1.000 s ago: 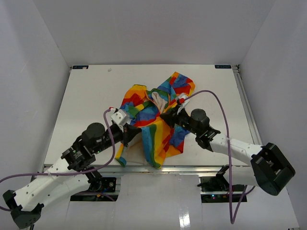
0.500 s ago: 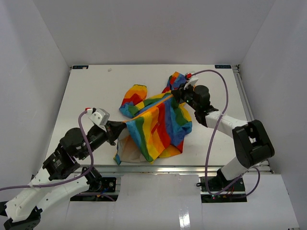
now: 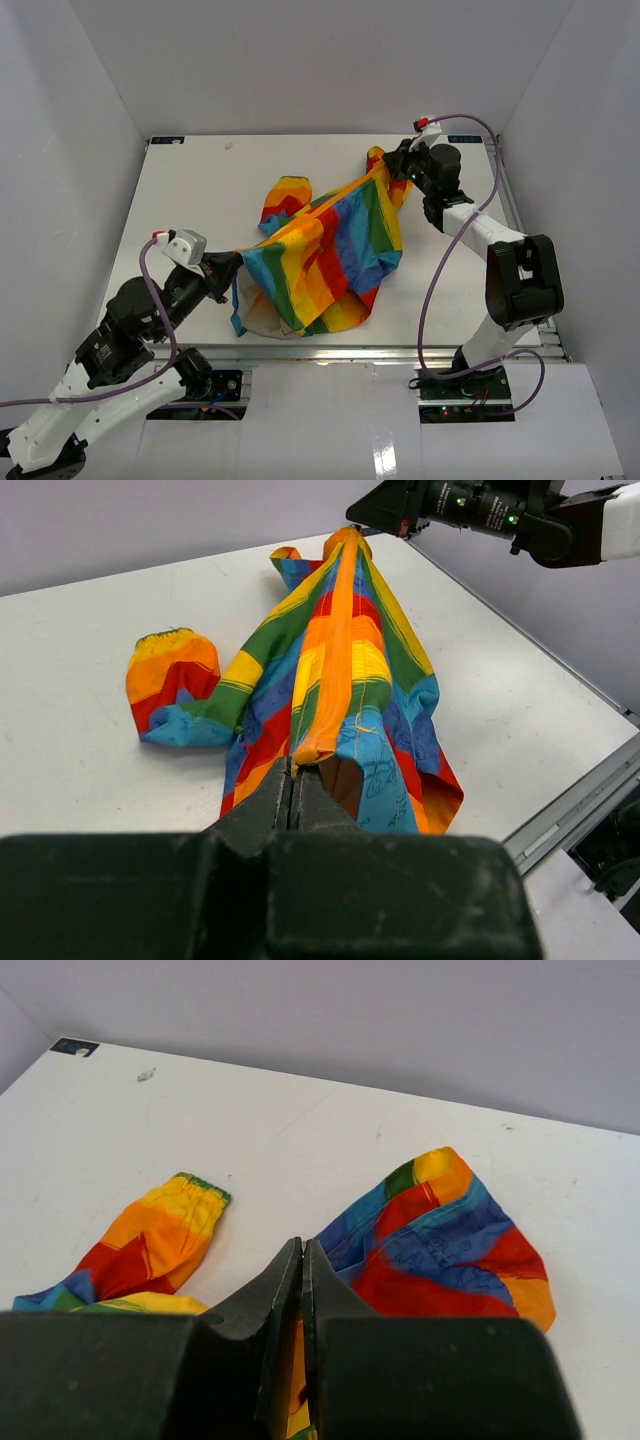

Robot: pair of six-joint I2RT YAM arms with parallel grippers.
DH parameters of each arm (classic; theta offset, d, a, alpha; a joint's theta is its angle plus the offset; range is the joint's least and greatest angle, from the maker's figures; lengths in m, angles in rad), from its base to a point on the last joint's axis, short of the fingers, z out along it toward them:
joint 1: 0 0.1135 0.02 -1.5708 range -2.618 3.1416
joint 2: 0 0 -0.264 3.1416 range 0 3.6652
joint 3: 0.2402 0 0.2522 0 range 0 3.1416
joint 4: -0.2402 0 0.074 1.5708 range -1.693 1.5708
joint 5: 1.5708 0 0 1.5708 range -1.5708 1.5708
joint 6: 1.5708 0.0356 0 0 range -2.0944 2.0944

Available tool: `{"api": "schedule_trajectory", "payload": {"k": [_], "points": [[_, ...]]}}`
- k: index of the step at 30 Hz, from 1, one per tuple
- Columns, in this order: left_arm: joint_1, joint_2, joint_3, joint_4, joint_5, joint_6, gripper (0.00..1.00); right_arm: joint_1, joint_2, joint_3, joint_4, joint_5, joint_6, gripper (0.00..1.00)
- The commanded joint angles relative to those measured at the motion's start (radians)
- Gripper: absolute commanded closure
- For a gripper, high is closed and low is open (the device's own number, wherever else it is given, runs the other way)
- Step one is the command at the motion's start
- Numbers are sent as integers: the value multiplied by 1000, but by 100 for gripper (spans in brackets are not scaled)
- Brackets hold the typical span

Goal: Zip up the jacket

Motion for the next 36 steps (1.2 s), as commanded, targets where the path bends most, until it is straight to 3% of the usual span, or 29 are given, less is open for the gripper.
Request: {"api": "schedule_trajectory", "payload": {"k": [1, 13, 19, 24, 27, 28, 31, 33, 34, 36], "points": [[1, -10, 46, -5, -48, 17, 100, -49, 43, 120, -27, 27, -46, 92], [1, -27, 48, -44, -146, 32, 100, -66, 132, 280, -118, 16, -76, 92], [1, 60, 10, -31, 0, 7, 99, -66, 103, 307, -137, -60, -126, 92], [1, 51, -112, 58, 55, 6, 66, -68, 55, 204, -115, -36, -156, 92], [1, 2, -122, 85, 34, -6, 37, -77, 44, 156, -93, -65, -178, 90], [1, -3, -119, 86, 33, -5, 26, -78, 41, 145, -83, -80, -172, 85], [1, 7, -92, 68, 44, -12, 11, -79, 36, 135, -79, -154, -146, 71], [1, 17, -84, 68, 58, -25, 2, -79, 33, 149, -123, -189, -116, 56], [1, 29, -78, 77, 78, -33, 2, -79, 26, 156, -140, -192, -107, 32], [1, 51, -67, 98, 107, -48, 2, -79, 5, 157, -181, -190, -72, 7]]}}
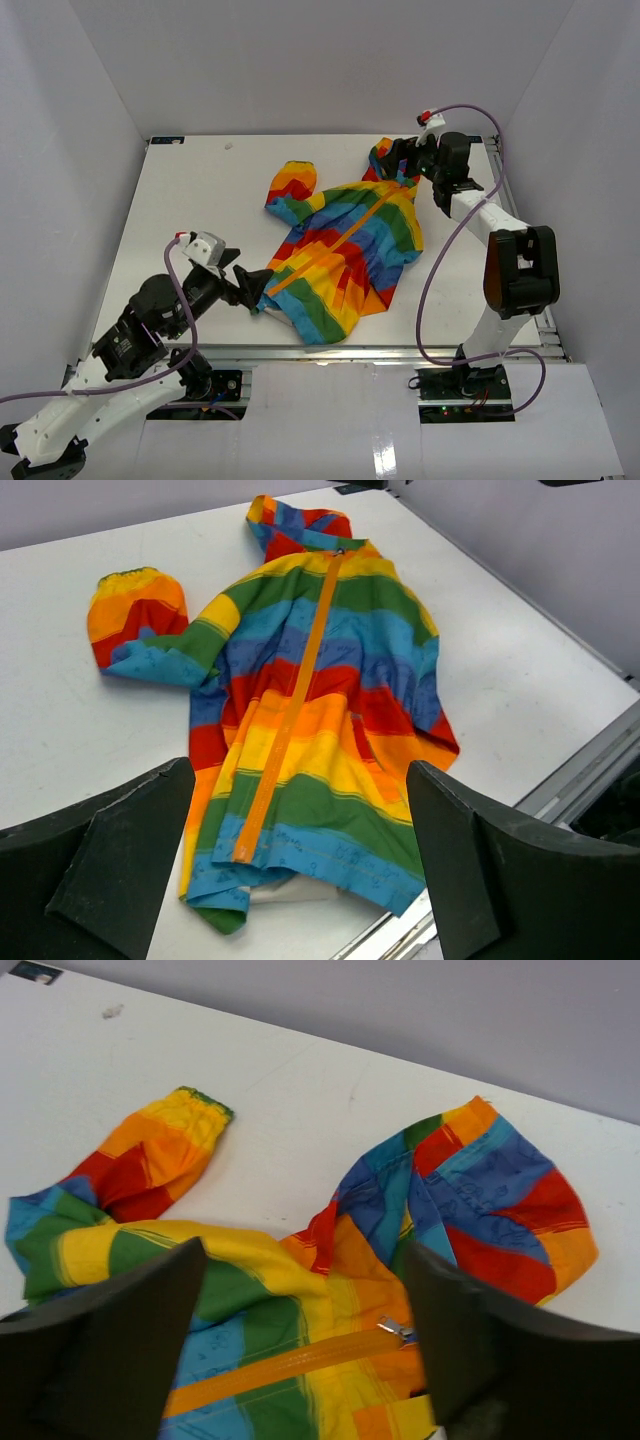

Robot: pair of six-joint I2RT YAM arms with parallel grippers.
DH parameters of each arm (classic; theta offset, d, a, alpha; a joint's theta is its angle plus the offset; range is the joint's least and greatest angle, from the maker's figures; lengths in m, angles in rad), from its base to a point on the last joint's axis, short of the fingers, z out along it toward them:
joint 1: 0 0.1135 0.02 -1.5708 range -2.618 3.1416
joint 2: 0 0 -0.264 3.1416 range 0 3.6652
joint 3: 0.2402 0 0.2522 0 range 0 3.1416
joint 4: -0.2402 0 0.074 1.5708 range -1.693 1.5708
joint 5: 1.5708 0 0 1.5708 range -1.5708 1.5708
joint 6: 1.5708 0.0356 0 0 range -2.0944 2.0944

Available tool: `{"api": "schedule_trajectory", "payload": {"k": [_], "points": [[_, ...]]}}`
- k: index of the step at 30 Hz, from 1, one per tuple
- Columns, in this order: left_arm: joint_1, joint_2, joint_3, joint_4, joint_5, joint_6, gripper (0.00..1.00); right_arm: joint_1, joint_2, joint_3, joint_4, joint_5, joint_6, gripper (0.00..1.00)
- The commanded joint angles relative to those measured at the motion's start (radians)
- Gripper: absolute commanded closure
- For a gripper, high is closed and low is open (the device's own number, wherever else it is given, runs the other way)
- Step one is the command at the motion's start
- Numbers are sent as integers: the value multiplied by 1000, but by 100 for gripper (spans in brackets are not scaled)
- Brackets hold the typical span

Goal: Zip up the jacket

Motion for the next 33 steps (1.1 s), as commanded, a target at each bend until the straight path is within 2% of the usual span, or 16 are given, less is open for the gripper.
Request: {"api": "schedule_trajectory", "payload": {"k": [1, 5, 7, 10, 13, 19, 25, 33], "points": [[1, 56, 48, 72, 74, -46, 2, 8, -109, 21, -57, -42, 76, 8], [1, 118, 39, 187, 100, -121, 2, 50, -215, -9, -212, 110, 151, 10], [1, 157, 12, 294, 126, -157, 2, 108, -302, -45, -305, 215, 209, 10], [1, 222, -28, 401, 167, -190, 2, 194, -392, -83, -484, 267, 243, 10], [1, 291, -65, 472, 187, -198, 2, 281, -473, -109, -584, 287, 257, 10], [1, 341, -181, 680, 208, -147, 2, 405, -706, -268, -659, 448, 300, 10], [1, 279, -286, 706, 188, -72, 2, 487, -897, -389, -678, 478, 274, 10], [-2, 144, -365, 730, 194, -68, 2, 494, -1097, -490, -632, 488, 230, 10]]}}
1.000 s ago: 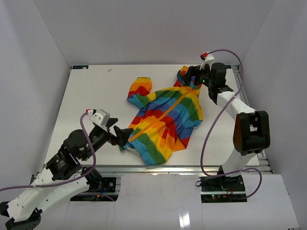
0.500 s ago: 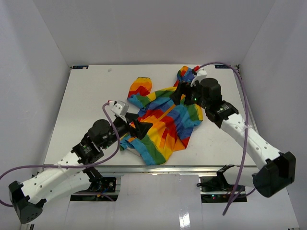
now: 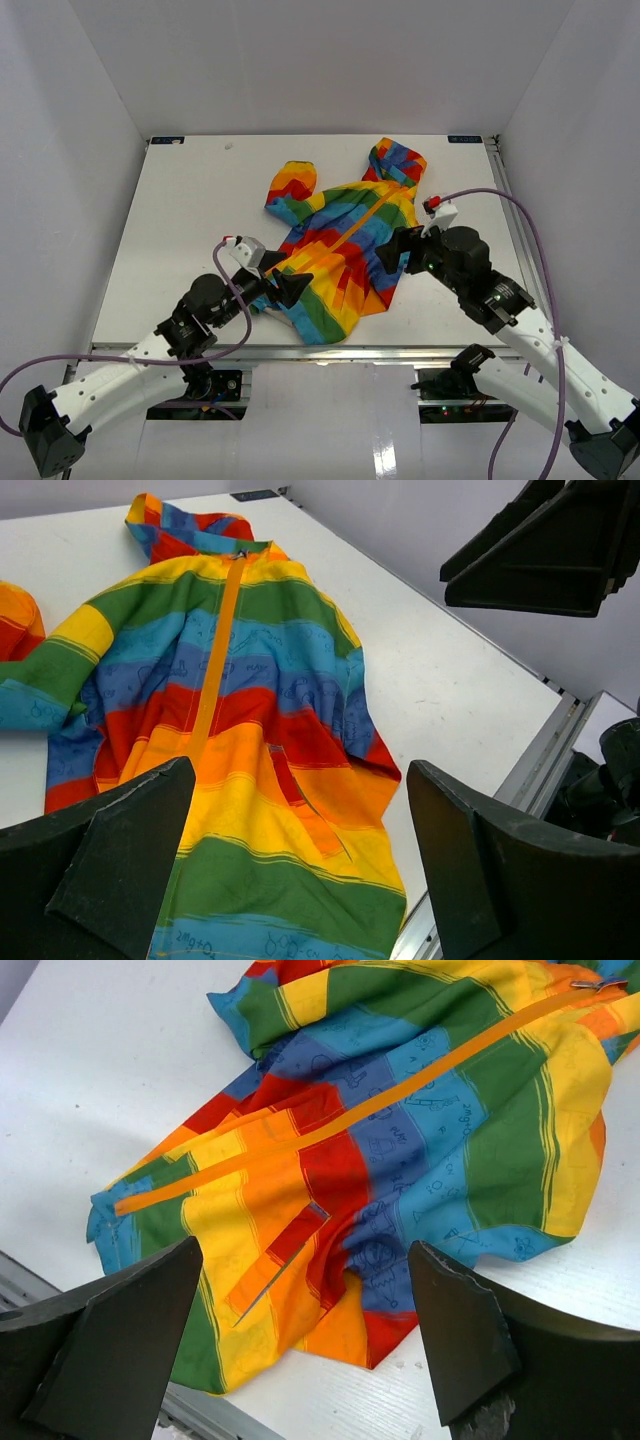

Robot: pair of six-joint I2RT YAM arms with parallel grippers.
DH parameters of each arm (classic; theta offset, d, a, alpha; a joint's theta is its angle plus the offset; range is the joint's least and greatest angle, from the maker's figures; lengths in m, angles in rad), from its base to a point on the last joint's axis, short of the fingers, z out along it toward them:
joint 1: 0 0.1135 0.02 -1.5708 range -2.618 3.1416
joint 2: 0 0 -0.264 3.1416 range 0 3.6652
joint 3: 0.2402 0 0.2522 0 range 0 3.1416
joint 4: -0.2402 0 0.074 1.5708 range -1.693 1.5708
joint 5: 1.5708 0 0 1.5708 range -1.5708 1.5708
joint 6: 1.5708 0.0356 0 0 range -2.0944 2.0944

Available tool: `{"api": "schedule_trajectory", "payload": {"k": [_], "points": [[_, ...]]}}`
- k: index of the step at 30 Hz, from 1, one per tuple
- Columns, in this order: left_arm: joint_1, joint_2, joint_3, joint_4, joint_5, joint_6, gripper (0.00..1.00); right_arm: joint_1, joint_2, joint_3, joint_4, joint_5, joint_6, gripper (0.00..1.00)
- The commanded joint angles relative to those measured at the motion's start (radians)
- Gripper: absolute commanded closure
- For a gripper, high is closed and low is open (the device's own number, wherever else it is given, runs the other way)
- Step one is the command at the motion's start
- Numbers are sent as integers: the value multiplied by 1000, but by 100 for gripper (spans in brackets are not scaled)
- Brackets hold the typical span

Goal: Zip up the jacket

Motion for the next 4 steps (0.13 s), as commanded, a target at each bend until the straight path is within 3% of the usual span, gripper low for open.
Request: {"api": "schedule_trajectory", "payload": {"k": [1, 4], "points": [[-4, -75, -10, 40, 2, 13, 2, 3, -95, -24, 47, 32, -42, 10], [-12, -101, -15, 29, -15, 13, 2, 3, -139, -52, 74, 39, -49, 10]]}}
